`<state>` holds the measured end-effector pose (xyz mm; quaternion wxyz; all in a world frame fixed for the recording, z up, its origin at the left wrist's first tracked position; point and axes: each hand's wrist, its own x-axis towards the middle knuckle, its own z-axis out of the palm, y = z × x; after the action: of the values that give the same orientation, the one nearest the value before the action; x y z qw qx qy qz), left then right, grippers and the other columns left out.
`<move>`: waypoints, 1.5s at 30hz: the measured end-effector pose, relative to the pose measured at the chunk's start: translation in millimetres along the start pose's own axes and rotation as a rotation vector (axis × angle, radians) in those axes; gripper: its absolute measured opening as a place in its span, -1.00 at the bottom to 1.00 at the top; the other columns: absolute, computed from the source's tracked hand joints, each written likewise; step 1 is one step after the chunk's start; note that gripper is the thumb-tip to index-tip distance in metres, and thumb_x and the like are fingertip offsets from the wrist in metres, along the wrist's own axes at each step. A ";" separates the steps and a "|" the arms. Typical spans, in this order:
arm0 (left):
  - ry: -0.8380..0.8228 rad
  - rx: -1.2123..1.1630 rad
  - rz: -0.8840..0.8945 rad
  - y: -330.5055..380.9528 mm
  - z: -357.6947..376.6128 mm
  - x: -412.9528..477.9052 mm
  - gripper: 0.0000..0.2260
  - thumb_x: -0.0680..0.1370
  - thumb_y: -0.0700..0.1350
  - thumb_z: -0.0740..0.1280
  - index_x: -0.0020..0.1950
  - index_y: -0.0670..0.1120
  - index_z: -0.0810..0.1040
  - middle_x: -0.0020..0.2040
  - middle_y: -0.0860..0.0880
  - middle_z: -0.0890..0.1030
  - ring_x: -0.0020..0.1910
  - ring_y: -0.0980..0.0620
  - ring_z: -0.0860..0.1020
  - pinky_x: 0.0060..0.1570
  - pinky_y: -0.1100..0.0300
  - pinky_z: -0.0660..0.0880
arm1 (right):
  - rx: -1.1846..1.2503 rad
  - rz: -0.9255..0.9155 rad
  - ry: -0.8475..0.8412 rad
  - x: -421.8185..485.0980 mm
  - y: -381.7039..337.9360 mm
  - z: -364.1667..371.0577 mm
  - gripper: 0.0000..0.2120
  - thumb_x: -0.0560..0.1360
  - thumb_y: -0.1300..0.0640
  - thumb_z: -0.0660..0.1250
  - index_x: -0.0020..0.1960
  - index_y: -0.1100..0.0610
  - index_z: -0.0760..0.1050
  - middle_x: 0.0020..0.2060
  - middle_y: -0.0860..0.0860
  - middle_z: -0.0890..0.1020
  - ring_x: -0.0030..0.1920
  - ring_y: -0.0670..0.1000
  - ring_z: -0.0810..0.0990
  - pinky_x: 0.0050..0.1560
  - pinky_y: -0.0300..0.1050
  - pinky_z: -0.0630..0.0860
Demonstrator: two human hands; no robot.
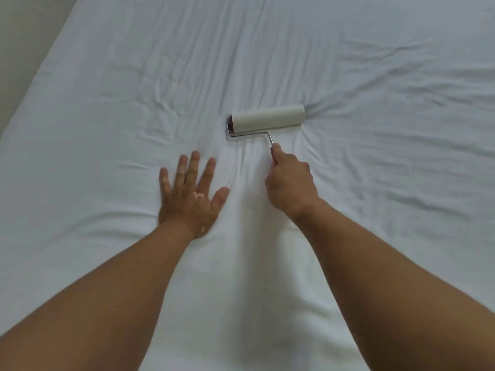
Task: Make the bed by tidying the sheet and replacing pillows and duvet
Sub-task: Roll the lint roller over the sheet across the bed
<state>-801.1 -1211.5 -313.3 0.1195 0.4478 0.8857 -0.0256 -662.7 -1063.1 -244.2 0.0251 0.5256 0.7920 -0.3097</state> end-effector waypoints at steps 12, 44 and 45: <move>0.047 0.021 -0.061 -9.1 21.0 -102.8 -0.40 0.61 0.31 -0.25 0.65 0.19 -0.12 0.67 0.09 -0.14 0.64 0.01 -0.13 0.50 -0.32 -0.18 | 0.098 0.060 -0.136 -240.2 139.2 -7.6 -0.39 0.63 0.02 0.20 0.30 -0.70 0.08 -0.30 -0.03 0.61 -0.24 -0.02 0.56 -0.06 -0.01 0.51; 0.000 -0.058 -0.123 -25.4 40.7 -192.0 -0.44 0.59 0.32 -0.27 0.61 0.31 -0.16 0.64 0.18 -0.21 0.62 0.08 -0.21 0.53 -0.21 -0.25 | -0.143 -0.388 -0.167 -259.7 230.0 -73.0 -0.61 0.62 -0.13 0.16 0.34 -0.56 0.26 0.19 -0.27 0.63 0.19 -0.13 0.56 -0.02 -0.45 0.50; 0.001 -0.065 -0.120 -26.9 41.0 -191.8 -0.44 0.59 0.32 -0.28 0.60 0.33 -0.16 0.64 0.19 -0.21 0.62 0.10 -0.21 0.53 -0.21 -0.24 | -0.134 -0.438 -0.175 -256.1 214.6 -68.7 -0.64 0.62 -0.17 0.13 0.36 -0.52 0.29 0.19 -0.27 0.63 0.18 -0.14 0.56 -0.07 -0.47 0.47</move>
<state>-705.4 -1384.8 -309.7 0.1315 0.3898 0.9115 -0.0039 -346.8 -1181.9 -194.7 0.0607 0.3099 0.9006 -0.2988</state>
